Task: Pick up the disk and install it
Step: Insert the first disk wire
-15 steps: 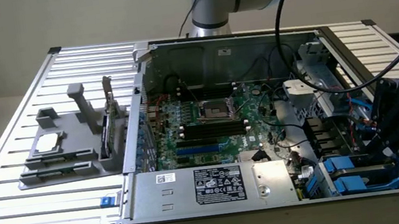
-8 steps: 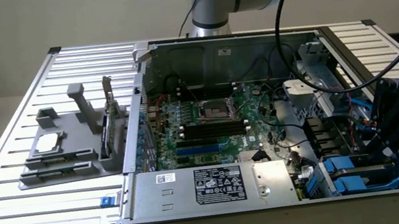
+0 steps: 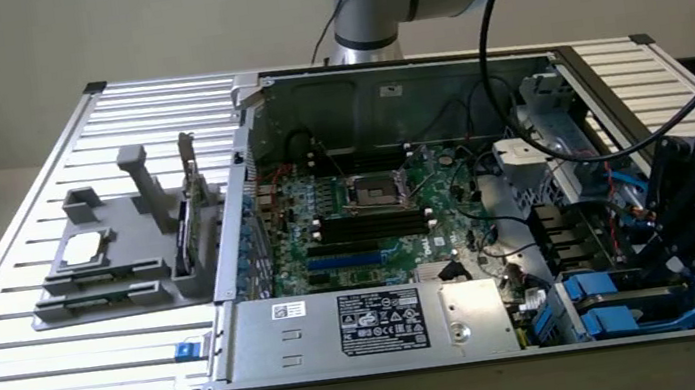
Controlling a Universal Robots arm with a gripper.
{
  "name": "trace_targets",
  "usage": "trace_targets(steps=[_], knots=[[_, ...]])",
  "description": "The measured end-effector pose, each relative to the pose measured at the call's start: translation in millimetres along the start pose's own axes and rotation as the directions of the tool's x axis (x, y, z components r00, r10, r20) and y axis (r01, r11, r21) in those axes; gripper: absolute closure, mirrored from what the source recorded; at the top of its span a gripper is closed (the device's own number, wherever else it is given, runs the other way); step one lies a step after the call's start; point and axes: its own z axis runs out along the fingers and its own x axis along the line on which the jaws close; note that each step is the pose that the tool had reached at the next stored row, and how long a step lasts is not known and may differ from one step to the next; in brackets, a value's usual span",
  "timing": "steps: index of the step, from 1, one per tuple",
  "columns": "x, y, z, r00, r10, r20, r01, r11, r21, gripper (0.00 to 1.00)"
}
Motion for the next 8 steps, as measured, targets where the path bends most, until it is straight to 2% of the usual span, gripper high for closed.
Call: trace_targets(steps=[8], knots=[[1.3, -0.4, 0.4, 1.0000, 0.000, -0.0002, 0.000, 1.0000, -0.0024, 0.84]])
